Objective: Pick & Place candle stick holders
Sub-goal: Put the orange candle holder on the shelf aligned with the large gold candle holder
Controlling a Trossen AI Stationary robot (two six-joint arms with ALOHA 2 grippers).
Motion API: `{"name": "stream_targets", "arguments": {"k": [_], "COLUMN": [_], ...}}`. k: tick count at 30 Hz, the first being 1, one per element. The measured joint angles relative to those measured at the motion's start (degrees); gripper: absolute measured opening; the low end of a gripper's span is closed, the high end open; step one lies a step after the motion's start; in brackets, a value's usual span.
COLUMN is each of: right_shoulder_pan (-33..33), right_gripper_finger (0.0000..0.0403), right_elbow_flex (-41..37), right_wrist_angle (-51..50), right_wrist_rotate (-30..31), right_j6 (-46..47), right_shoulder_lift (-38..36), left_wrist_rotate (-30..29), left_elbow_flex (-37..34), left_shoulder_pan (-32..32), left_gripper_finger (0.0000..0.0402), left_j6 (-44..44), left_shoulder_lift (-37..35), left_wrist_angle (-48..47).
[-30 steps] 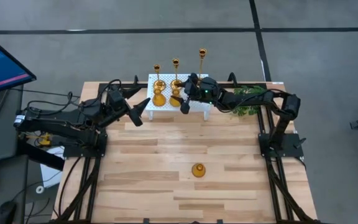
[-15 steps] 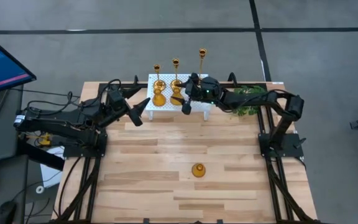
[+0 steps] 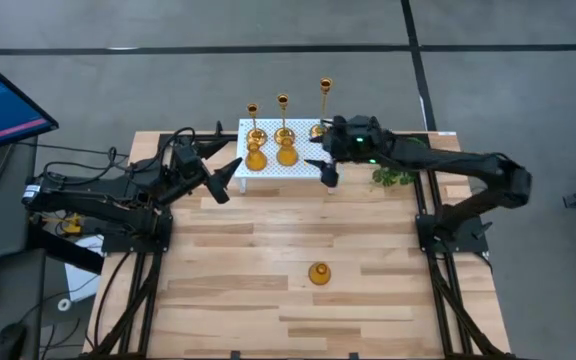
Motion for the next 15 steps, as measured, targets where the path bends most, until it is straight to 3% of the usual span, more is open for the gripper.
{"name": "stream_targets", "arguments": {"k": [7, 11, 15], "right_shoulder_pan": [11.08, 22.92, 34.27], "right_gripper_finger": [0.0277, 0.0277, 0.0277], "right_elbow_flex": [-3.68, -12.35, -19.33], "right_wrist_angle": [-18.64, -18.64, -17.17], "right_wrist_rotate": [2.51, 10.45, 16.63], "right_j6": [13.79, 26.47, 39.24], "right_shoulder_lift": [-14.98, -21.21, -22.21], "left_wrist_rotate": [1.95, 1.95, 1.95], "left_elbow_flex": [0.0, 0.0, 0.0], "left_shoulder_pan": [-0.01, -0.01, 0.0], "left_gripper_finger": [0.0315, 0.0315, 0.0315], "left_j6": [-0.18, -0.18, -0.18], "left_shoulder_lift": [0.0, 0.0, 0.0], "left_wrist_angle": [0.11, 0.07, 0.02]}}
